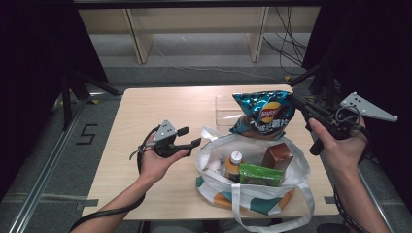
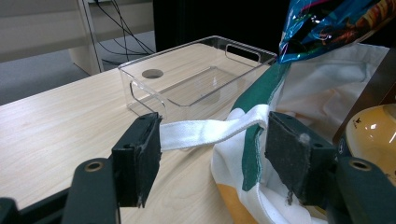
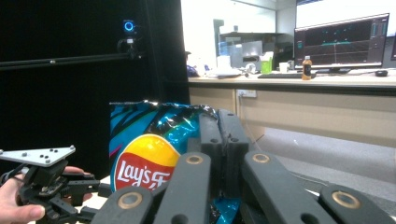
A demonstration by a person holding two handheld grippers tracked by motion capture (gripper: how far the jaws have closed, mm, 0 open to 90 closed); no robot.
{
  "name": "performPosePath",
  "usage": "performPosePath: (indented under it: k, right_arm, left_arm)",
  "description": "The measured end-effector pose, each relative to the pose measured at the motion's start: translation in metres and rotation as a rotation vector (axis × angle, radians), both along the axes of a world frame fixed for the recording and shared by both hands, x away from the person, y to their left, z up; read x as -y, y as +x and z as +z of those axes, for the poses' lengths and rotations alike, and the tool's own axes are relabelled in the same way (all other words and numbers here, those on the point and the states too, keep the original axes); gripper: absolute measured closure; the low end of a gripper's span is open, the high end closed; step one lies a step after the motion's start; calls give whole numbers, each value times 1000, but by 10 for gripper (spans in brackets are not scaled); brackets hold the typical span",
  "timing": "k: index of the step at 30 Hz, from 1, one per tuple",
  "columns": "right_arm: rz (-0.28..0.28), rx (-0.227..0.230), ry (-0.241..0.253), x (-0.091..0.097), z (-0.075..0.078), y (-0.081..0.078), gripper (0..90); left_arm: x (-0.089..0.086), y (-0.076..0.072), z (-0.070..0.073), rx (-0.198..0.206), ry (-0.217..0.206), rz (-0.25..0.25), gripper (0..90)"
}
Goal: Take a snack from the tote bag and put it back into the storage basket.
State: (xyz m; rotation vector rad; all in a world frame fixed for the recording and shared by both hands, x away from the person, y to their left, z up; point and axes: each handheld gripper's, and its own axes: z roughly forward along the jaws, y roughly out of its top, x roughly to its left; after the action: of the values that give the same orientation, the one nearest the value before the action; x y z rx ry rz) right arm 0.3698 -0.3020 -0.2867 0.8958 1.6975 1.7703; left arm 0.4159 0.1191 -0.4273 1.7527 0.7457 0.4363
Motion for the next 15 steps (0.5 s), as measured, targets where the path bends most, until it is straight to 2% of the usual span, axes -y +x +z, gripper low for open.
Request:
performPosePath:
  k: [3,5,11,13,15]
  right_arm:
    - [-6,-6,10,1,3,0,900]
    - [-12,19,17,1,5,2,900]
    - [-25,27,9,3,7,5,900]
    - [-32,14,24,3,7,5,900]
    - [-34,21,26,4,7,8,900]
  left_arm:
    - [0,0,0,1,2,-1,354]
    - [0,0,-1,2,-6,-5,354]
    - [0,0,1,8,4,-2,353]
    - [0,0,1,9,5,-3,353]
    - [0,0,1,10,4,-3,352]
